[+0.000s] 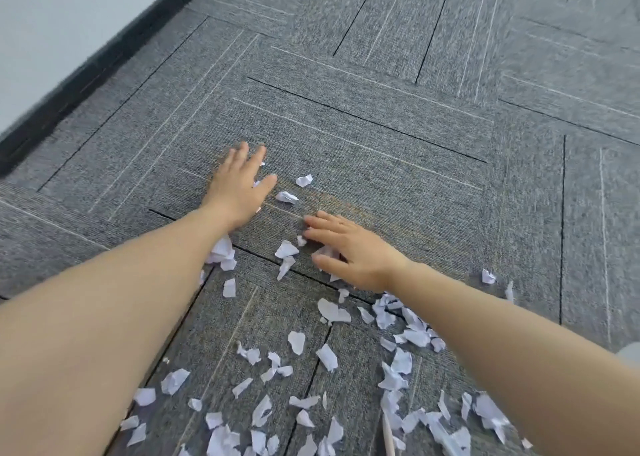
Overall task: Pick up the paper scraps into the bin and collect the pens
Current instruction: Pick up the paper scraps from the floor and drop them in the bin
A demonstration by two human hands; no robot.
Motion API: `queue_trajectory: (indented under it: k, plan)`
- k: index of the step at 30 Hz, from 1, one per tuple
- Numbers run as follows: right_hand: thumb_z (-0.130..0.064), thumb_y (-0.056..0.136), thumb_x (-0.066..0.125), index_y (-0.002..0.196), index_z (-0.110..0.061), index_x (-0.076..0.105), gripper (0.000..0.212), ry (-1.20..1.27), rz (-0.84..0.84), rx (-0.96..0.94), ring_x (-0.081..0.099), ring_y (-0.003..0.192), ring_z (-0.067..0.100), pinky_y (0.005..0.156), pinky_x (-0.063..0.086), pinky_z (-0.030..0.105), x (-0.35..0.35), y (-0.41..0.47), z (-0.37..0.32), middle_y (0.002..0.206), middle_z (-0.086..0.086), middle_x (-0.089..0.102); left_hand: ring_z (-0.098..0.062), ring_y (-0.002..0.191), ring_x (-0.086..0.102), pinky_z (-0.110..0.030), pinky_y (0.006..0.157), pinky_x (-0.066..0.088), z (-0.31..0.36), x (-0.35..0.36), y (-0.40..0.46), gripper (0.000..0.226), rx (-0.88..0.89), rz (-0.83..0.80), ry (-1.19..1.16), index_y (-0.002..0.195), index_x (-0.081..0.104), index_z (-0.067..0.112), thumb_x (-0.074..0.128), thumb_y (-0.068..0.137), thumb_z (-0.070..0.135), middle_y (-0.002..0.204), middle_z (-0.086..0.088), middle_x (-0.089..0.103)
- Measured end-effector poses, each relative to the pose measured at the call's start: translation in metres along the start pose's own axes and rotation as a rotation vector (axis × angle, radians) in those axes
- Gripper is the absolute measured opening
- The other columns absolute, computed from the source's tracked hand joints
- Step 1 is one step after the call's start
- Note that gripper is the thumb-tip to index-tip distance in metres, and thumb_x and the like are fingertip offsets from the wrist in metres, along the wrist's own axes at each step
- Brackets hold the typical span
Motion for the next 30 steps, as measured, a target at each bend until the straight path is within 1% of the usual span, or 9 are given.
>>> queue_trajectory:
  k: [3, 5, 8, 11, 13, 19, 22, 26, 30]
  plan:
    - [-0.037, 0.098, 0.040, 0.132, -0.022, 0.054, 0.040, 0.120, 0.186, 0.058, 0.045, 0.131, 0.014, 0.107, 0.040, 0.045, -0.010, -0.014, -0.007, 0.148, -0.004, 0.044, -0.019, 0.146, 0.001, -0.044, 0.118, 0.000, 0.009, 0.008, -0.013, 0.053, 0.057, 0.026, -0.154, 0.149, 0.019, 0.018, 0.028, 0.100, 0.036, 0.159, -0.002, 0.009]
    - [-0.040, 0.098, 0.039, 0.141, -0.027, 0.042, 0.046, 0.119, 0.270, 0.149, 0.031, 0.141, 0.017, 0.115, 0.026, 0.045, -0.019, -0.002, -0.002, 0.157, -0.005, 0.030, -0.015, 0.145, 0.010, -0.040, 0.119, 0.006, 0.018, 0.011, -0.034, 0.047, 0.118, 0.064, -0.295, 0.146, 0.030, 0.015, 0.033, 0.100, 0.026, 0.157, -0.001, 0.021]
    - [-0.047, 0.097, 0.038, 0.153, -0.031, 0.013, 0.063, -0.037, 0.111, 0.227, -0.005, 0.149, 0.016, 0.116, 0.000, 0.039, -0.020, 0.038, 0.010, 0.163, -0.006, 0.000, -0.018, 0.136, 0.036, -0.034, 0.114, 0.025, 0.027, 0.010, -0.065, 0.040, 0.173, 0.086, -0.380, 0.133, 0.052, 0.011, 0.038, 0.097, 0.020, 0.143, -0.007, 0.047]
    - [-0.050, 0.098, 0.034, 0.154, -0.027, 0.010, 0.065, -0.138, -0.025, 0.217, -0.005, 0.149, 0.018, 0.117, 0.000, 0.037, -0.022, 0.067, 0.013, 0.163, -0.003, -0.001, -0.022, 0.111, 0.055, -0.042, 0.099, 0.042, 0.029, -0.007, -0.092, 0.033, 0.269, 0.177, -0.332, 0.098, 0.068, 0.010, 0.042, 0.088, 0.028, 0.114, -0.007, 0.064]
    - [-0.045, 0.100, 0.034, 0.153, -0.025, 0.017, 0.060, -0.121, -0.073, 0.186, 0.001, 0.149, 0.017, 0.117, 0.003, 0.036, -0.023, 0.066, 0.006, 0.163, -0.004, 0.006, -0.029, 0.117, 0.050, -0.047, 0.102, 0.036, 0.017, -0.018, -0.097, 0.030, 0.261, 0.308, -0.161, 0.088, 0.062, 0.013, 0.045, 0.084, 0.038, 0.118, -0.010, 0.060]
    - [-0.050, 0.097, 0.035, 0.144, -0.033, 0.037, 0.050, -0.071, 0.067, 0.085, 0.032, 0.137, 0.006, 0.115, 0.027, 0.041, -0.011, -0.033, -0.008, 0.150, -0.011, 0.040, -0.030, 0.146, 0.000, -0.054, 0.114, 0.000, -0.028, 0.008, -0.085, 0.078, -0.030, 0.051, -0.040, 0.147, 0.022, 0.033, 0.020, 0.080, 0.073, 0.159, -0.006, 0.008]
    - [-0.066, 0.089, 0.036, 0.148, -0.045, 0.017, 0.066, -0.050, 0.281, 0.301, 0.011, 0.146, 0.012, 0.119, 0.012, 0.047, 0.001, -0.081, 0.019, 0.158, -0.011, 0.023, -0.024, 0.146, 0.006, -0.050, 0.117, 0.002, -0.001, 0.019, -0.109, 0.071, 0.071, 0.084, -0.151, 0.148, 0.021, 0.029, 0.030, 0.088, 0.065, 0.159, 0.000, 0.011]
    - [-0.078, 0.082, 0.035, 0.151, -0.041, -0.006, 0.088, -0.146, 0.173, 0.288, -0.014, 0.147, 0.013, 0.117, -0.011, 0.038, 0.033, -0.081, 0.013, 0.161, -0.010, -0.008, -0.016, 0.146, 0.002, -0.042, 0.118, 0.008, 0.056, 0.040, -0.127, 0.079, 0.232, 0.061, -0.198, 0.150, 0.005, 0.029, 0.037, 0.087, 0.066, 0.160, 0.003, 0.004]
    - [-0.064, 0.092, 0.037, 0.150, -0.026, 0.025, 0.071, -0.272, 0.273, 0.269, 0.022, 0.144, 0.022, 0.117, 0.013, 0.039, 0.030, -0.060, 0.003, 0.158, -0.002, 0.026, -0.026, 0.138, 0.024, -0.042, 0.112, 0.025, 0.081, 0.050, -0.113, 0.070, 0.234, 0.119, 0.088, 0.146, 0.026, 0.022, 0.032, 0.089, 0.062, 0.153, -0.006, 0.028]
Point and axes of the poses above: each hand's wrist, its own y-axis towards the middle knuckle, its own x-axis out of the palm, z = x × y, the point moved 5 cm from there along y, towards the middle knuckle
